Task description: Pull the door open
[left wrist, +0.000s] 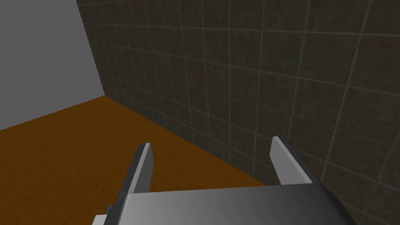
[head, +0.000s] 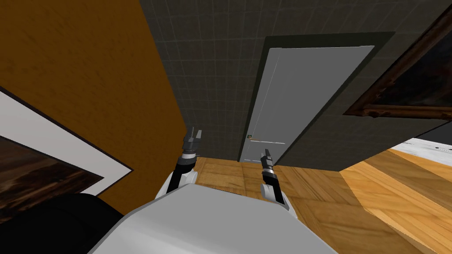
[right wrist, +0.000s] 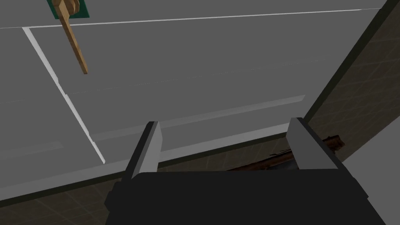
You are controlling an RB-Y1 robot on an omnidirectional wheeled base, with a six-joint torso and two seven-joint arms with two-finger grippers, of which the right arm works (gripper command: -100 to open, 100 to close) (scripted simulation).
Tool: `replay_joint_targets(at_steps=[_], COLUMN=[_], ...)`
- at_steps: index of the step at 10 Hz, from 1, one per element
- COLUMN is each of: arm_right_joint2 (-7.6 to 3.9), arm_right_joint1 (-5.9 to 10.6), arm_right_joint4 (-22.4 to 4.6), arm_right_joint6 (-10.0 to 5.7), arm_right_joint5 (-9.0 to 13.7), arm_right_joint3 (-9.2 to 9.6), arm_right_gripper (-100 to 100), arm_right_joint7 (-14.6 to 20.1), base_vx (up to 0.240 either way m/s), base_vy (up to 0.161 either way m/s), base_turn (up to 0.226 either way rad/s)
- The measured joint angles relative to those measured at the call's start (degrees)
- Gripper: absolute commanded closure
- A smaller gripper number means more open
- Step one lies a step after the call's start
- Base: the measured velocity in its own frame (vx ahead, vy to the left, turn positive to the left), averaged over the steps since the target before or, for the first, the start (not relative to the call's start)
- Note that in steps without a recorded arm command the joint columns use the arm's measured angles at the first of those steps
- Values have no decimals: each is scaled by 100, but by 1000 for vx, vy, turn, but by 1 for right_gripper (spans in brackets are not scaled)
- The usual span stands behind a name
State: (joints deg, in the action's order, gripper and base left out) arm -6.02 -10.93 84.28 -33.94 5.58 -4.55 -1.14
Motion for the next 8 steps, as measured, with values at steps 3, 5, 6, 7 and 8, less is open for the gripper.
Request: replay_joint_targets(at_steps=[3, 5, 6, 7, 8], arm_right_joint2=[-104, -144, -168, -192, -200], arm_right_joint1=[248, 311, 375, 453, 520], arm_right_joint4=[-540, -773, -963, -1131, -1358], arm_right_joint6=[-144, -198, -261, -312, -380], arm_right_joint5=[69, 103, 117, 139, 149], arm_right_joint3=[-82, -110, -125, -150, -162], arm_right_gripper=[-100, -100, -100, -100, -100], arm_right_joint7=[65, 92, 109, 124, 130], base_vx=[36, 34, 28, 27, 37], base_vy=[-47, -47, -53, -45, -59], base_turn=[98, 101, 124, 76, 130])
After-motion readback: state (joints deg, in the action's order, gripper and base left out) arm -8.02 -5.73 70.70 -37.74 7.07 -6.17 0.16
